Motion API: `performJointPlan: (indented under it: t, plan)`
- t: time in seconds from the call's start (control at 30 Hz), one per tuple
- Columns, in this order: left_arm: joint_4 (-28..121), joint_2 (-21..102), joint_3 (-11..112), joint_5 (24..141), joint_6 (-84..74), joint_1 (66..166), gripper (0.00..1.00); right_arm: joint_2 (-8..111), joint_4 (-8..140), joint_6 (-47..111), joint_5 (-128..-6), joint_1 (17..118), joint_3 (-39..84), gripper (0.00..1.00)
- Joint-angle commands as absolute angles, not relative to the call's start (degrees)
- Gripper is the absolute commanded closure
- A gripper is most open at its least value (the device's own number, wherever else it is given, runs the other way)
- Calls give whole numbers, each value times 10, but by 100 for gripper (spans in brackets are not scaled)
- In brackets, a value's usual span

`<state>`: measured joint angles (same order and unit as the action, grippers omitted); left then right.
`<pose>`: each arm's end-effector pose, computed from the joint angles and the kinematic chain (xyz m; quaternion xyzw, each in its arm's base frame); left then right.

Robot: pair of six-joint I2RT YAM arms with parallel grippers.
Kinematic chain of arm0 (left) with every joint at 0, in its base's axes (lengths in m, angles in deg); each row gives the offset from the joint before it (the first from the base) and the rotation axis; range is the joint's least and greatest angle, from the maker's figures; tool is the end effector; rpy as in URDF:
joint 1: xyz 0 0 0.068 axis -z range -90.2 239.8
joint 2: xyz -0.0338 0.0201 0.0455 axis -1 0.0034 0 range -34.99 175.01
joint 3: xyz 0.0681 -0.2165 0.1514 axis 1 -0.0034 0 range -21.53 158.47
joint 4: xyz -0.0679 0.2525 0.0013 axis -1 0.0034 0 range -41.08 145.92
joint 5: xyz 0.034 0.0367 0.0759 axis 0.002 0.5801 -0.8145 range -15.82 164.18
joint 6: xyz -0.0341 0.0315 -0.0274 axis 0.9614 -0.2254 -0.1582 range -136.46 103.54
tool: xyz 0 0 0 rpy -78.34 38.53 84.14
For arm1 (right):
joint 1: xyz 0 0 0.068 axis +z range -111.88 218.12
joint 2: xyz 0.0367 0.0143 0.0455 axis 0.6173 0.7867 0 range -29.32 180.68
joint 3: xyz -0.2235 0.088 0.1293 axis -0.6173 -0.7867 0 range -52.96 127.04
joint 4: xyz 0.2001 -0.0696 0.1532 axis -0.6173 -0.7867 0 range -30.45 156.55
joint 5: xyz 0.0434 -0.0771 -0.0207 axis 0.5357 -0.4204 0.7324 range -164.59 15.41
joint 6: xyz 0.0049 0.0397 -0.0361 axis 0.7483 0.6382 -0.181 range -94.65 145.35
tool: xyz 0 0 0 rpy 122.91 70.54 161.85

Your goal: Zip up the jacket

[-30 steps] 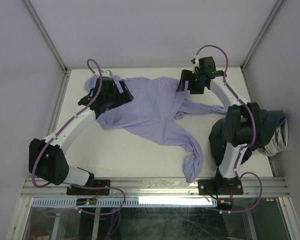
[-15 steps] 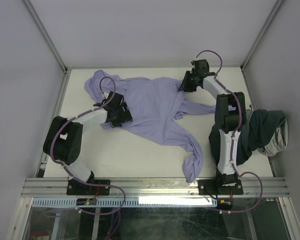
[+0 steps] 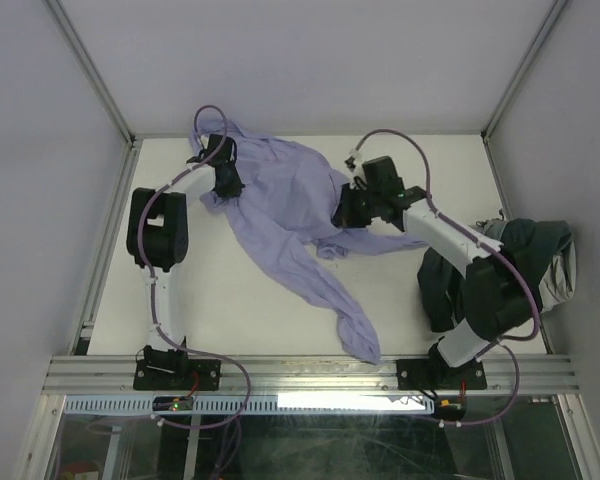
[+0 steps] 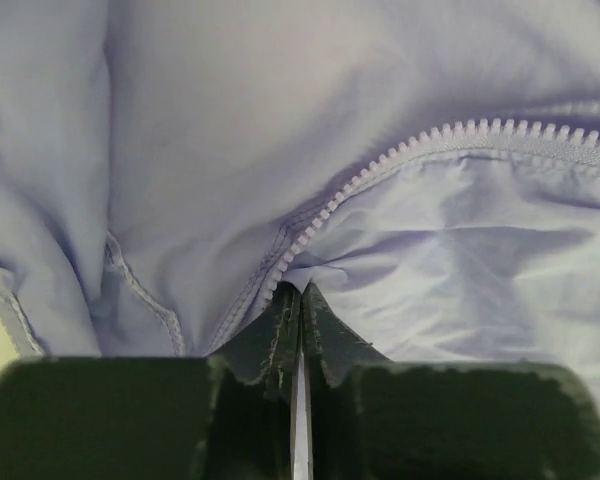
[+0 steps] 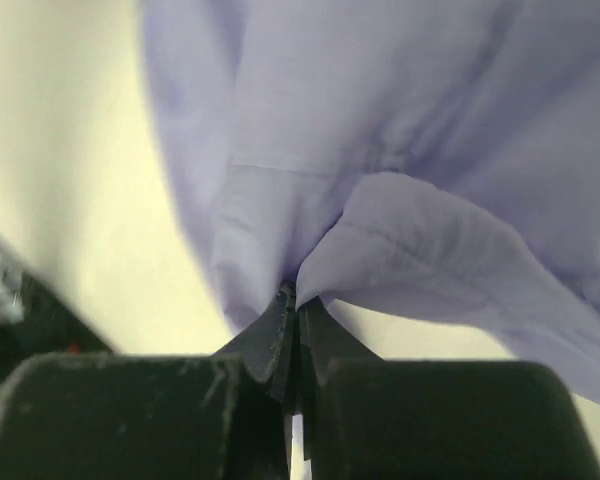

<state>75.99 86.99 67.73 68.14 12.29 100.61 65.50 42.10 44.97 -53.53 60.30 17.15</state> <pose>0.4460 -0.0814 0.1609 -0.1640 0.9502 -0.0401 0.2621 0.3285 0.1478 0.2476 -0.0843 0.9198 0.2823 0.2593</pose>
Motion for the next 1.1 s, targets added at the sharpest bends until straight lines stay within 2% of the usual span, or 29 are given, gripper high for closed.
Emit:
performJointPlan:
  t: [0.0,0.13,0.23,0.37,0.43,0.5,0.6,0.7,0.83,1.07]
  plan:
    - [790,945,833,714,69,1011,99,580,474,499,-507,736,108,100]
    - [793,979,910,754,65,1018,98,610,481,499,-502,868,131,89]
    - [792,966,921,754,48,1029,92,640,433,456,-500,903,186,78]
    - [781,893,866,743,38,1031,70,636,353,401,-513,898,236,59]
    - [778,845,823,741,38,1031,57,623,314,376,-508,881,248,48]
    - [778,790,778,738,40,1034,46,608,282,360,-510,852,252,43]
    - [783,700,701,728,59,1051,35,582,253,351,-537,798,240,38]
    - [800,625,627,725,92,1084,30,550,270,363,-552,728,205,34]
    - [808,563,569,726,143,1173,26,517,318,397,-597,643,141,23]
    - [834,608,599,667,182,1339,20,502,398,442,-641,575,53,13]
